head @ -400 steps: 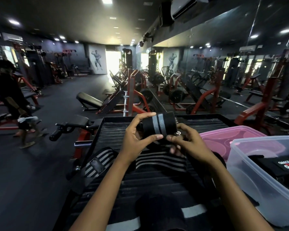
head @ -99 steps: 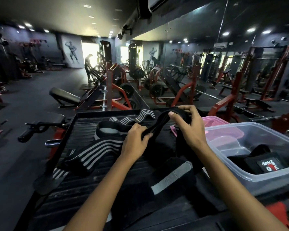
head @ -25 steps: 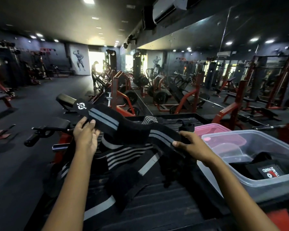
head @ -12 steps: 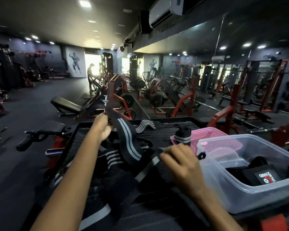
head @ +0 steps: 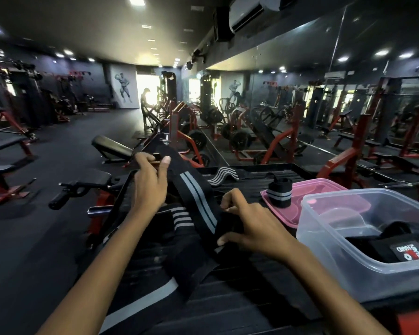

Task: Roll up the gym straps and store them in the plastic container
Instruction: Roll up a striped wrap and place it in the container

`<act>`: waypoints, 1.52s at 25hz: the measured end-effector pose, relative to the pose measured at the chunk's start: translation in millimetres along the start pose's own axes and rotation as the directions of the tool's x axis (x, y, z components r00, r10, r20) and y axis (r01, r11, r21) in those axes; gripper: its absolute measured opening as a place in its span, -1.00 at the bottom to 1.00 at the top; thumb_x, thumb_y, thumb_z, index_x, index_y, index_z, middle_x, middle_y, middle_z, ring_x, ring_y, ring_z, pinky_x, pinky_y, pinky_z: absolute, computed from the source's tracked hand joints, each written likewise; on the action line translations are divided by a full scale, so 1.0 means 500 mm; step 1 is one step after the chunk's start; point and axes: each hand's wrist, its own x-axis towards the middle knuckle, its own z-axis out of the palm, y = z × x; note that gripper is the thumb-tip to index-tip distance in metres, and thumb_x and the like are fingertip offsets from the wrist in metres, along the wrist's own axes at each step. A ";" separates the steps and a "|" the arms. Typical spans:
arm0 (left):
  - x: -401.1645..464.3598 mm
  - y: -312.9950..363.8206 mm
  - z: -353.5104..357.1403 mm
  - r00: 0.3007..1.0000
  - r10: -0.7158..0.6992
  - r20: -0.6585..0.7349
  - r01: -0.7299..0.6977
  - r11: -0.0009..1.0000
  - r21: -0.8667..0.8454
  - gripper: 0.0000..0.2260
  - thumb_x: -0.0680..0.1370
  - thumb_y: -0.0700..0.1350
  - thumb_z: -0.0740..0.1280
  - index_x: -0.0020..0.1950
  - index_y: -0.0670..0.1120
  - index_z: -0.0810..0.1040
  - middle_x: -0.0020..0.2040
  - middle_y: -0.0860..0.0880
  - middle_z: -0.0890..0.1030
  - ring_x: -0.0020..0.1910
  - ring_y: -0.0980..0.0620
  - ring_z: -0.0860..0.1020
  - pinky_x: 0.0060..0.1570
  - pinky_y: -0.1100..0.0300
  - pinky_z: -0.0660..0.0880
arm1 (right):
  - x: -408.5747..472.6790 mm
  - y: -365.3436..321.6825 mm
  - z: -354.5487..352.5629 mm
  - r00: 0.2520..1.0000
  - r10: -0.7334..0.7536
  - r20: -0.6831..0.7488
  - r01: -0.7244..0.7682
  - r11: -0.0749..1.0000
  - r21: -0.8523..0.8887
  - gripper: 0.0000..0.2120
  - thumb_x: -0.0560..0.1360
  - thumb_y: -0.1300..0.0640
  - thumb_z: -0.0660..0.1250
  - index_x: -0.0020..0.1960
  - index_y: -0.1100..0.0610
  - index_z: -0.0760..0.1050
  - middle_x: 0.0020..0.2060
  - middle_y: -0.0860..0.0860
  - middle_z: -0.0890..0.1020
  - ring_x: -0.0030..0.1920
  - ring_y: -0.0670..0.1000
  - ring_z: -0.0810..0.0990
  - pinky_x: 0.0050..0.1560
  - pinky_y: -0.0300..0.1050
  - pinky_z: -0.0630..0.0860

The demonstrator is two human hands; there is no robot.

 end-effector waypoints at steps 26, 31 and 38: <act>-0.142 0.077 0.024 0.901 0.200 0.386 -0.033 0.917 -0.397 -0.49 0.32 -0.23 0.57 0.23 0.04 0.57 0.20 0.05 0.55 0.25 0.09 0.52 0.25 0.20 0.46 | 0.102 0.130 -0.011 0.997 -0.076 -0.008 0.050 0.566 0.823 -0.80 0.46 0.27 0.42 0.08 0.22 0.61 -0.01 0.08 0.70 0.05 0.02 0.66 0.08 -0.13 0.55; -0.121 0.043 0.051 0.958 0.143 0.249 -0.044 0.931 -0.363 -0.67 0.33 -0.18 0.57 0.07 -0.01 0.66 0.04 0.03 0.67 0.10 0.06 0.62 0.20 0.02 0.52 | 0.109 0.136 0.027 0.999 -0.049 0.020 0.010 0.556 0.831 -0.61 0.45 0.22 0.44 0.26 0.13 0.50 0.16 0.02 0.62 0.22 -0.01 0.57 0.21 -0.18 0.50; -0.136 0.034 0.065 0.951 0.062 0.302 0.069 0.912 -0.404 -0.61 0.37 -0.04 0.54 0.16 -0.04 0.61 0.10 0.05 0.65 0.14 0.13 0.60 0.15 0.13 0.53 | 0.109 0.143 0.035 0.992 -0.079 -0.095 0.124 0.612 0.781 -0.71 0.38 0.30 0.49 0.09 0.18 0.59 0.04 0.09 0.65 0.11 -0.01 0.62 0.18 -0.15 0.52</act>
